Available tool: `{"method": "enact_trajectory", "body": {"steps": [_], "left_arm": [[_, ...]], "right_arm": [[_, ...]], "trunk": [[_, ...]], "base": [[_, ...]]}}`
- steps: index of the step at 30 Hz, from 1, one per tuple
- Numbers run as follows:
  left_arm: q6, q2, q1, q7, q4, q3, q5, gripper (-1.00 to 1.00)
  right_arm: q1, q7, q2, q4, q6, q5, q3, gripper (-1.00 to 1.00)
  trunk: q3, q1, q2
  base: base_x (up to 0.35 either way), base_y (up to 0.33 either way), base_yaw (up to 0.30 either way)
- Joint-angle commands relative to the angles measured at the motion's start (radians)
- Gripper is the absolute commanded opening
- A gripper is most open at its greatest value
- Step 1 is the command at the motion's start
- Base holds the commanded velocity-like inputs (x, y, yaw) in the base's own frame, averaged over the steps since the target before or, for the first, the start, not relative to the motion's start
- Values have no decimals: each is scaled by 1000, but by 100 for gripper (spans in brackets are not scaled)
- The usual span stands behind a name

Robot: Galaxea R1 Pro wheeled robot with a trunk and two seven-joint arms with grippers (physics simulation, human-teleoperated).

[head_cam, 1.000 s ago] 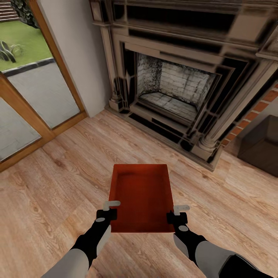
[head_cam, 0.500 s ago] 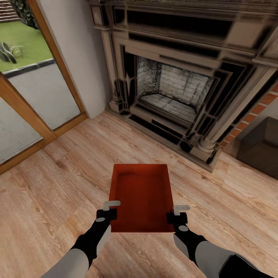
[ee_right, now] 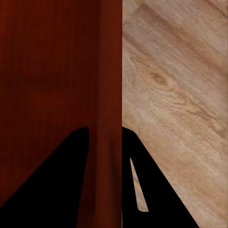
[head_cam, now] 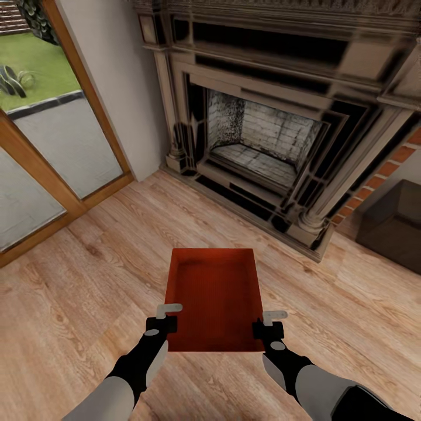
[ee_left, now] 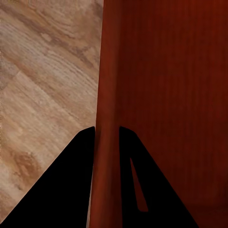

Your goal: Move the two storage containers from the living room to the garage. In the garage, place one container on the floor and stack the other container on top of it (either order is fine).

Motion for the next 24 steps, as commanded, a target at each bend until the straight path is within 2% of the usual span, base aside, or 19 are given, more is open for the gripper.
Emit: {"method": "enact_trajectory", "body": {"steps": [1, 24], "left_arm": [[8, 1, 0, 14, -3, 47, 37, -100], [8, 1, 0, 15, -11, 46, 37, -100]], "right_arm": [[0, 10, 0, -5, 3, 16, -16, -100], [0, 1, -2, -2, 5, 7, -24, -100]], "trunk": [[3, -4, 7], [75, -92, 168]], "base": [[0, 0, 0], [0, 0, 0]]}}
